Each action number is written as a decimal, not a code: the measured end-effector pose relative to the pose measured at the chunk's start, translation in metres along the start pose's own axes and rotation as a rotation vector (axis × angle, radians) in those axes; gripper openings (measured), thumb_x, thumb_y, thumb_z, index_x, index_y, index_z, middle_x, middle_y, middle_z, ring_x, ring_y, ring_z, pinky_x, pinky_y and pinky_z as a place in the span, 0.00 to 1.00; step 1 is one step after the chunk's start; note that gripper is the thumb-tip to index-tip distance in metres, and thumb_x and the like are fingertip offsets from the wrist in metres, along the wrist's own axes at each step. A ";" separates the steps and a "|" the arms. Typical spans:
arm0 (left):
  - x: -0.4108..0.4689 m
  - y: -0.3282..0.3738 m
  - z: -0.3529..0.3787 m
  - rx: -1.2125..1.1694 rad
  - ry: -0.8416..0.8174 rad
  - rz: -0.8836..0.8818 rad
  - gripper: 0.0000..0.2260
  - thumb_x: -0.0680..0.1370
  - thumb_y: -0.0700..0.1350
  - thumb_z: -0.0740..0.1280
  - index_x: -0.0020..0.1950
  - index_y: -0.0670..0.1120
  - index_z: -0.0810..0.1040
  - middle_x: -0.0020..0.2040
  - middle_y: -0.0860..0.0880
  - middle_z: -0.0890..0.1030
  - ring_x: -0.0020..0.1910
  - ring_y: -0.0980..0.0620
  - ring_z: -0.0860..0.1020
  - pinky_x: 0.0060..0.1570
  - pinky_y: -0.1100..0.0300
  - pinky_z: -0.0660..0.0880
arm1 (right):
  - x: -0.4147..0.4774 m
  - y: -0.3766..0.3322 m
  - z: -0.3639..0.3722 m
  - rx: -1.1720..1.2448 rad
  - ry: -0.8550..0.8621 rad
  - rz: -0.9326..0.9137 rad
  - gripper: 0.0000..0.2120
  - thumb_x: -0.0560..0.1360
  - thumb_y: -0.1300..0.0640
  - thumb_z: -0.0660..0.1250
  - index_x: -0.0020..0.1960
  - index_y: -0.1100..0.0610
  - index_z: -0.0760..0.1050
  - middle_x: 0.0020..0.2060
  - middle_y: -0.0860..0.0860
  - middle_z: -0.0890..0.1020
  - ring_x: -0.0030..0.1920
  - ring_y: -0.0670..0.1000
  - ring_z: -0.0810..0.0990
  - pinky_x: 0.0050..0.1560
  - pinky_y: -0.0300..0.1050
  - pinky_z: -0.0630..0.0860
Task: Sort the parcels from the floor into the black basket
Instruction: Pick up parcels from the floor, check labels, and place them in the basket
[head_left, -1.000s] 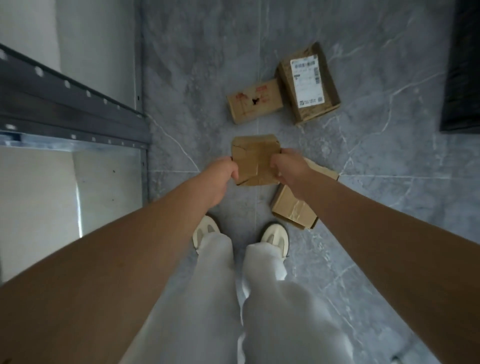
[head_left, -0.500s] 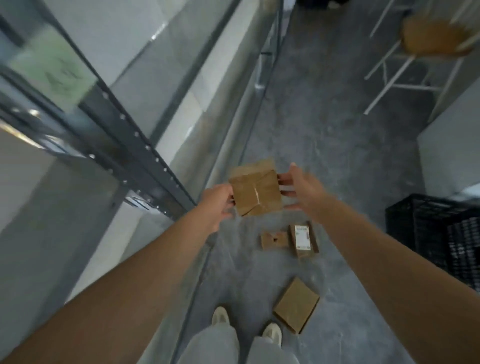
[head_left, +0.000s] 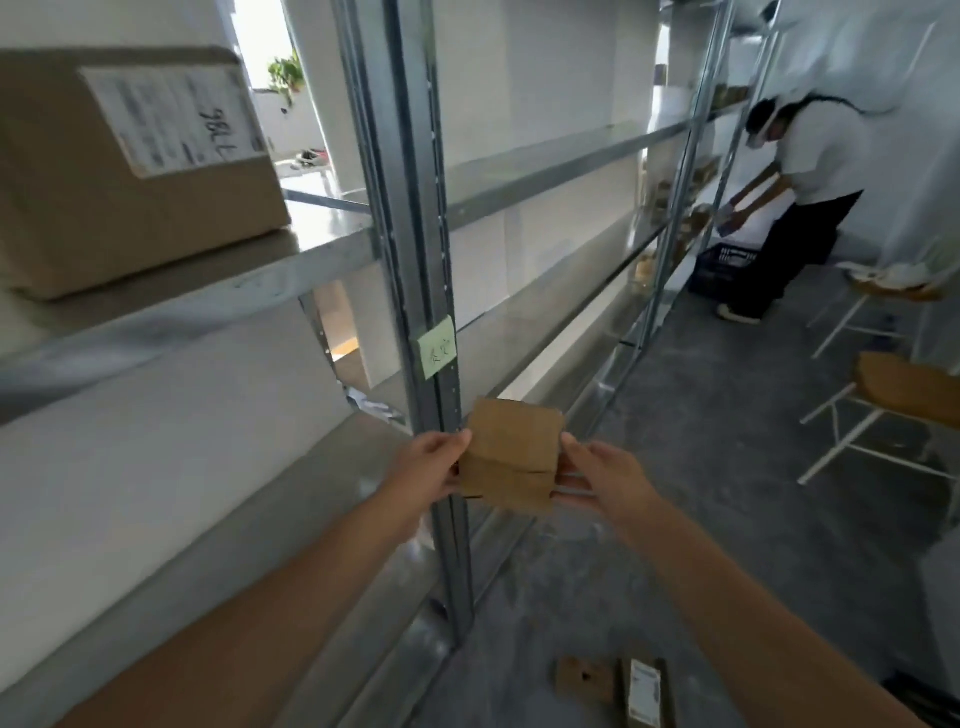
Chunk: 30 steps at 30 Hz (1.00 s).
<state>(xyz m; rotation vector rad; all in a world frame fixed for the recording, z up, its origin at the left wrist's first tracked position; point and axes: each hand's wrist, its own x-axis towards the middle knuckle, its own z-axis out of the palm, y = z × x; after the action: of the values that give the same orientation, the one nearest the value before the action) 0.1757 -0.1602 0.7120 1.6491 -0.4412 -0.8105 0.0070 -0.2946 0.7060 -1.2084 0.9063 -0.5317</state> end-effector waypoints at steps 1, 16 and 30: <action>-0.011 -0.002 -0.013 -0.016 0.019 0.016 0.12 0.79 0.51 0.69 0.54 0.43 0.79 0.51 0.44 0.81 0.51 0.47 0.81 0.54 0.53 0.81 | -0.006 0.002 0.010 -0.003 -0.034 0.001 0.16 0.79 0.52 0.67 0.55 0.67 0.77 0.49 0.61 0.85 0.47 0.56 0.86 0.43 0.49 0.84; -0.199 -0.051 -0.169 -0.016 0.414 0.249 0.20 0.78 0.28 0.61 0.58 0.53 0.76 0.58 0.56 0.79 0.59 0.55 0.79 0.59 0.63 0.74 | -0.107 0.021 0.158 -0.064 -0.591 -0.072 0.14 0.78 0.67 0.65 0.61 0.55 0.75 0.58 0.54 0.82 0.53 0.52 0.85 0.53 0.48 0.81; -0.327 -0.086 -0.199 -0.125 0.852 0.323 0.16 0.80 0.33 0.63 0.66 0.47 0.74 0.63 0.49 0.79 0.64 0.50 0.77 0.62 0.55 0.76 | -0.155 0.044 0.256 -0.278 -1.256 -0.067 0.42 0.55 0.51 0.86 0.65 0.41 0.74 0.61 0.45 0.81 0.64 0.54 0.78 0.65 0.60 0.74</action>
<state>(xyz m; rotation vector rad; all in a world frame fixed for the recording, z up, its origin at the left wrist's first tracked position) 0.0808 0.2201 0.7319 1.5856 -0.0405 0.1320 0.1263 -0.0179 0.7330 -1.4954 -0.1518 0.3483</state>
